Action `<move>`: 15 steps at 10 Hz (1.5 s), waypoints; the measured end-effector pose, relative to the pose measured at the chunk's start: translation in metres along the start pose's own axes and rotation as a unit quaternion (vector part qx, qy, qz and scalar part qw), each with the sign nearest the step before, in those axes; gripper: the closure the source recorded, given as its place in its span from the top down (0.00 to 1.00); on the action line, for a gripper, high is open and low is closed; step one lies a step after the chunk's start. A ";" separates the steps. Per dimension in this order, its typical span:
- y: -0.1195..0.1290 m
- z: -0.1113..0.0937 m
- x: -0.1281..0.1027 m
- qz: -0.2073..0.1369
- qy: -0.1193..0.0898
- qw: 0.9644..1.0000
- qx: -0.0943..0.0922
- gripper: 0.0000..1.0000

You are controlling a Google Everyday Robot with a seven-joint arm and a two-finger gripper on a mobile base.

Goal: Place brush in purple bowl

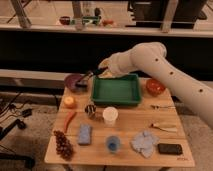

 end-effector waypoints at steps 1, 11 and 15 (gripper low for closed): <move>-0.011 0.018 -0.003 -0.014 -0.002 1.000 0.002 0.14; -0.047 0.045 0.009 -0.061 0.005 0.998 0.010 0.14; -0.047 0.071 -0.009 -0.117 0.003 0.993 0.005 0.14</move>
